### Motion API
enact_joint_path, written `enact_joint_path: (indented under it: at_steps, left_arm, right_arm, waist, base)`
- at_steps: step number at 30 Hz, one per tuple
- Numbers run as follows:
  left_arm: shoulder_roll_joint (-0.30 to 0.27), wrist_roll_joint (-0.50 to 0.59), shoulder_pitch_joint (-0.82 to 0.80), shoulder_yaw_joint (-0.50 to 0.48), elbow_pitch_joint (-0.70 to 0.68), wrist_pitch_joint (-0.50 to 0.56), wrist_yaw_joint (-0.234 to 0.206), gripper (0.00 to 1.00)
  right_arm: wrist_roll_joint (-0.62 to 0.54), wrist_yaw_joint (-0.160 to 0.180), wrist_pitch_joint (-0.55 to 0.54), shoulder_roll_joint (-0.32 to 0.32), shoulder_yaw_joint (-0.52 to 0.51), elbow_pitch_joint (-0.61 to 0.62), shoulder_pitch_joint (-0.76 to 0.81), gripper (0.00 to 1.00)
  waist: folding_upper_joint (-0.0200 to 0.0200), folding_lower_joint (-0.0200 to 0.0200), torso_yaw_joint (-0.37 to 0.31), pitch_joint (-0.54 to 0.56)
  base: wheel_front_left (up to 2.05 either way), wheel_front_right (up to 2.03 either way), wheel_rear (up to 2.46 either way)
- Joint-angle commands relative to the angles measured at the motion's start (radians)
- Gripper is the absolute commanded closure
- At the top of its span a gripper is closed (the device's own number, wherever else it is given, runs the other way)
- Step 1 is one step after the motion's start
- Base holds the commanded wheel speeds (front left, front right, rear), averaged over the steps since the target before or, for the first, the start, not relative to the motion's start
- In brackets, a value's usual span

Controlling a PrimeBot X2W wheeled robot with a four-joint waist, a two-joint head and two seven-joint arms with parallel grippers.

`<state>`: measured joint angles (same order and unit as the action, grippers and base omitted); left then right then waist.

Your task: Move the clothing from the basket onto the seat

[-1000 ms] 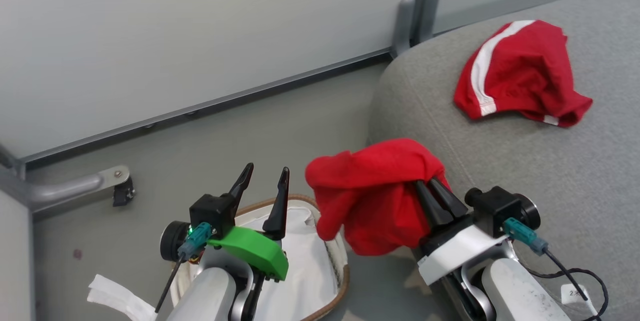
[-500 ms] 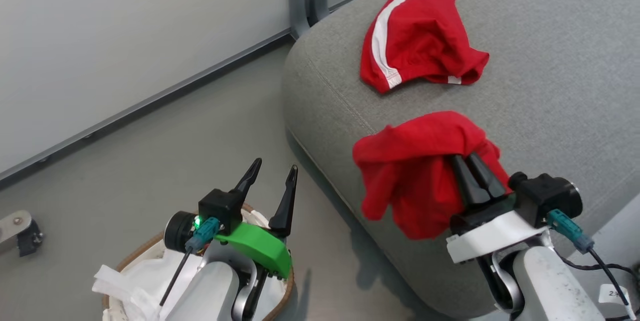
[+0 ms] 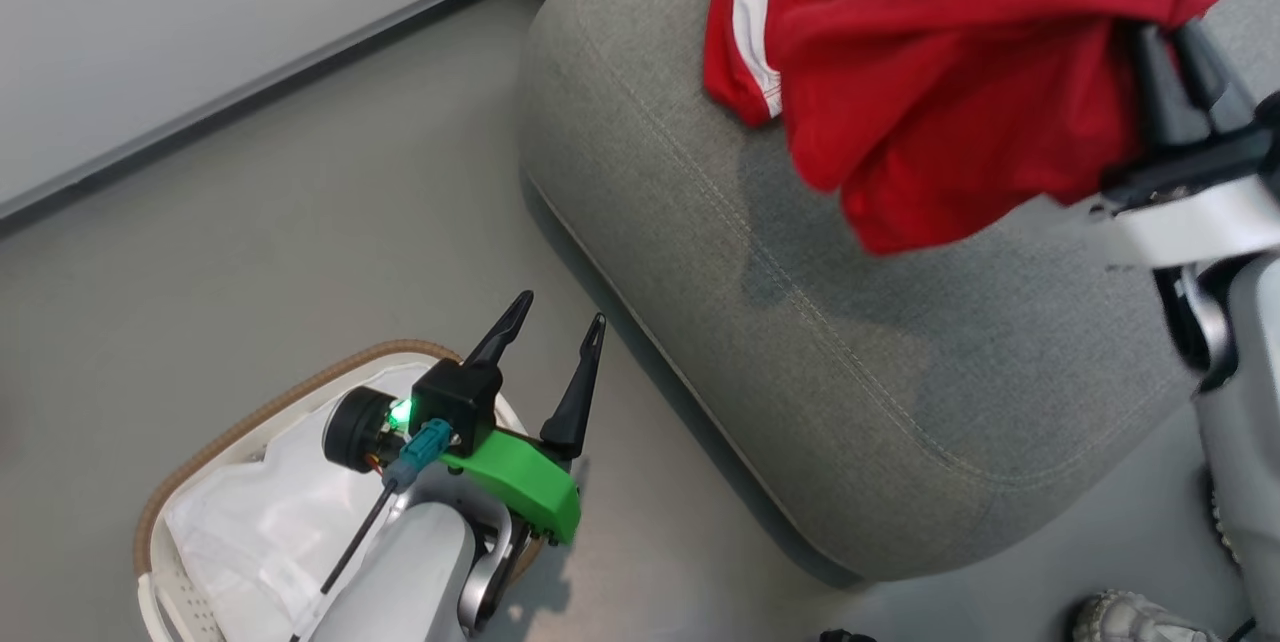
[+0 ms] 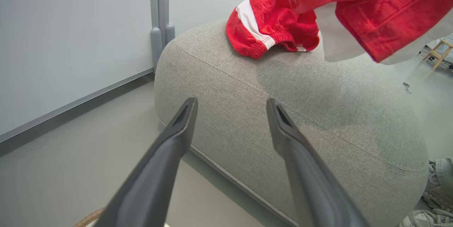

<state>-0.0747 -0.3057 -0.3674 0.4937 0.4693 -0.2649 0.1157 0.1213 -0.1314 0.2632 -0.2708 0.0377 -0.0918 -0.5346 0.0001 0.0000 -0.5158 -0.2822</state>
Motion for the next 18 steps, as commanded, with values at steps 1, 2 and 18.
enact_joint_path:
  at_steps: [1,2,18]
  left_arm:
    - [-0.017,0.007,-0.024,0.004,0.000,0.001,0.006,0.00]
    - [-0.021,0.011,-0.033,0.011,-0.002,0.001,0.007,0.00]
    - [-0.055,-0.004,-0.180,0.085,-0.037,0.001,0.016,0.00]
  right_arm:
    - [-0.012,0.001,0.002,-0.007,-0.016,-0.009,-0.043,1.00]
    - [-0.022,0.001,0.002,-0.023,-0.036,-0.017,-0.080,1.00]
    - [-0.199,0.001,0.001,-0.101,-0.267,-0.283,-0.409,1.00]
  waist:
    - [-0.0001,0.0000,0.038,-0.065]
    - [-0.0001,0.0000,0.051,-0.084]
    - [-0.0001,0.0000,0.259,-0.310]
  base:
    - [0.00,0.00,0.00]
    - [0.00,0.00,0.00]
    - [0.00,0.00,0.00]
